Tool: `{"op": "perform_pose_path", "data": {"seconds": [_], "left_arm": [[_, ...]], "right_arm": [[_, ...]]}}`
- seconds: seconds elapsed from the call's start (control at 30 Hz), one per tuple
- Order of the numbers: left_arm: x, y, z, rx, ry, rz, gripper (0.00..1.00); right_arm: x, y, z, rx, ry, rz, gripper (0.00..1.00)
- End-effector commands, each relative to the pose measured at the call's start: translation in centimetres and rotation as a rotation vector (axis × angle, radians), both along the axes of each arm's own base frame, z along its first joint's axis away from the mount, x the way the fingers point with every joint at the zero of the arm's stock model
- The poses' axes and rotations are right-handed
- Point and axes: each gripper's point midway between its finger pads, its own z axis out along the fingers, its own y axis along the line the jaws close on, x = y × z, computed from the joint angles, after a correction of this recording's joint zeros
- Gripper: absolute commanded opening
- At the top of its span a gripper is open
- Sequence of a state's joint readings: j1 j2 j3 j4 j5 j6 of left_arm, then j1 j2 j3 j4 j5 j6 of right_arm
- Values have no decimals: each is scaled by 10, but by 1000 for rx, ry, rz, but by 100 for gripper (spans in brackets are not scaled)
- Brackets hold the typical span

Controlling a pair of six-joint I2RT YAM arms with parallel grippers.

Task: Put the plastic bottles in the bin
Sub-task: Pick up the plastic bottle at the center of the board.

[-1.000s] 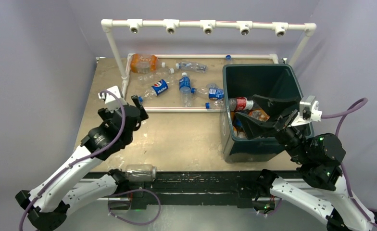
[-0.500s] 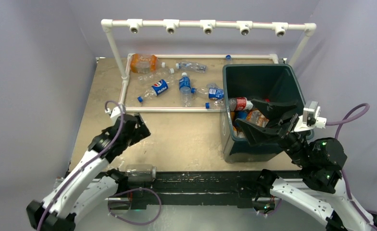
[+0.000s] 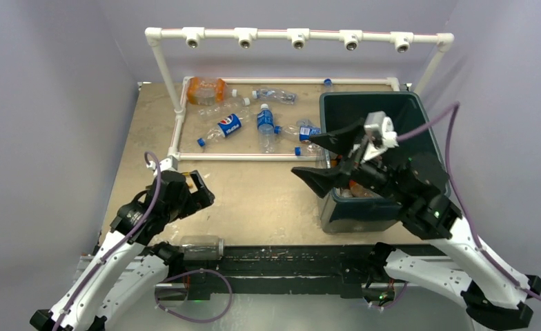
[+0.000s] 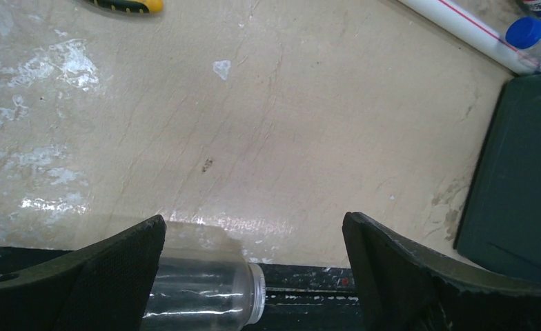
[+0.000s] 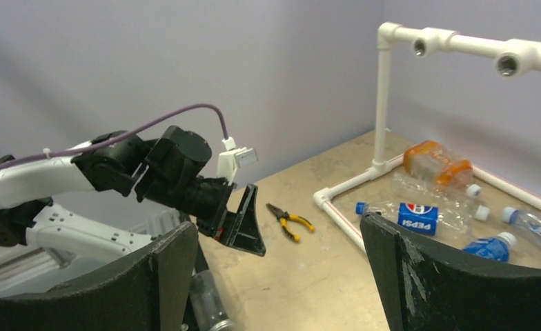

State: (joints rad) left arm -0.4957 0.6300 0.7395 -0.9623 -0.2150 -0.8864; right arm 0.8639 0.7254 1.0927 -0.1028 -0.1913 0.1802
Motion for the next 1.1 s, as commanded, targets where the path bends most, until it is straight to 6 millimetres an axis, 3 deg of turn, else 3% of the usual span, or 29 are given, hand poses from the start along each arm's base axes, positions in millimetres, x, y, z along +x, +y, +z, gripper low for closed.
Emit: {"op": "perform_pose_path", "data": {"seconds": [0.0,0.27,0.4,0.6,0.77,0.9,1.07], "left_arm": [[12,3,24,-11,-95,27,99],[22,2,30,-6,-140,31,99],[26,-2,35,0,-157,-1,99],[32,2,42,29,-181,-1,99],[37,7,49,57,-215,18,99],[60,-7,42,36,-258,7,99],[117,-21,38,104,-311,23,99]], "right_arm": [[-1,22,8,-84,-22,86,92],[5,45,21,-133,-22,61,90],[11,57,3,-191,29,-42,90],[7,73,-15,-207,68,-17,88],[16,55,-1,-124,80,-110,88],[16,33,14,-11,70,-156,89],[16,26,9,19,88,-172,90]]}}
